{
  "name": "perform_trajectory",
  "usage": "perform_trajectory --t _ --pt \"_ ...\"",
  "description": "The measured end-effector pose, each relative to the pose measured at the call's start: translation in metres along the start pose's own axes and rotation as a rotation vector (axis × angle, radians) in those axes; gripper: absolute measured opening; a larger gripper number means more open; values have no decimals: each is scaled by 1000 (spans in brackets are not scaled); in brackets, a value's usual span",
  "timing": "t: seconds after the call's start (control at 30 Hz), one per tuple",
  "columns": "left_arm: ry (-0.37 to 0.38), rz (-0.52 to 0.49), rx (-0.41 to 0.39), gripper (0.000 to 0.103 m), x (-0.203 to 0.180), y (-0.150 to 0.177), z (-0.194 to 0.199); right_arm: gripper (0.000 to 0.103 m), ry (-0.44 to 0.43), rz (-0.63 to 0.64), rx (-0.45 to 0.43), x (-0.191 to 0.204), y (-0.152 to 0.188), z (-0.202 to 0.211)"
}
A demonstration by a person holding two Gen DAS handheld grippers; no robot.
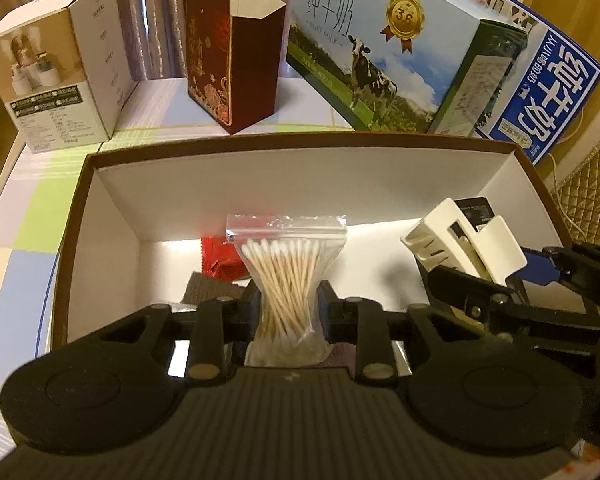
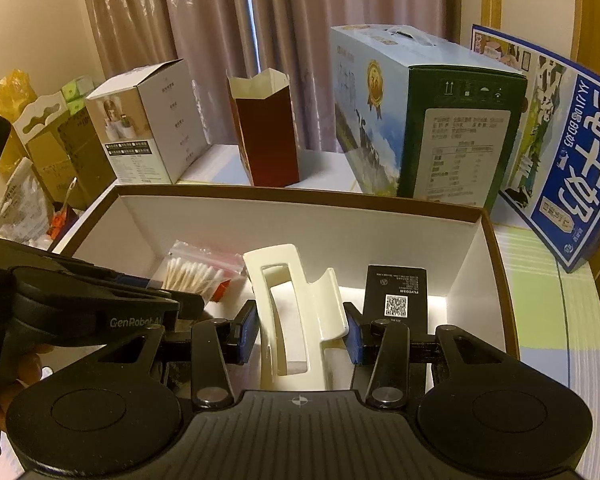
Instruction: Organize objects
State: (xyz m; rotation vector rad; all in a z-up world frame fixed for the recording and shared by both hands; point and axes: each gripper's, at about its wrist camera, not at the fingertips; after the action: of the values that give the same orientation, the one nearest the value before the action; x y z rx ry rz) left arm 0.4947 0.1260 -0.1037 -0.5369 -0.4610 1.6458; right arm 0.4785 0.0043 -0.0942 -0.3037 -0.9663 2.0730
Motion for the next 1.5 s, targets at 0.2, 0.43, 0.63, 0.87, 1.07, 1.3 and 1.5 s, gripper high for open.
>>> perform_trajectory --t 0.2,0.43,0.63,0.87,1.07,1.3,1.5 --pt "-31 -14 -26 66 4 -3 1 41 6 5 12 -2 -3 -9" --pt "-60 -35 -18 78 9 -4 1 41 15 11 34 -5 -4 -21" --pt "-68 -49 -23 89 12 -4 2 41 30 27 49 -7 -3 -30" --pt "-69 -60 -38 93 11 -3 8 42 27 24 20 -8 -5 -28" --pt "-54 -70 -68 96 9 3 27 57 29 -4 -16 -10 -4 -7" --pt "-38 -65 -97 101 8 19 54 83 14 -35 -79 -15 6 34" --pt "-25 -37 -133 102 5 34 83 99 21 -32 -115 -11 20 68"
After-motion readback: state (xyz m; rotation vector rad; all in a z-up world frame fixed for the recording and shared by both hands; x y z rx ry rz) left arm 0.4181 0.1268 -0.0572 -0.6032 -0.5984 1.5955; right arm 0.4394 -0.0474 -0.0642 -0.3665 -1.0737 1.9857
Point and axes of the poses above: each gripper's, at about its wrist camera, not at the fingertips, and z roughly against the way its jaws point, x to its left, y to its underside, and after that the axes turned 3 degrees about -x, right-handed
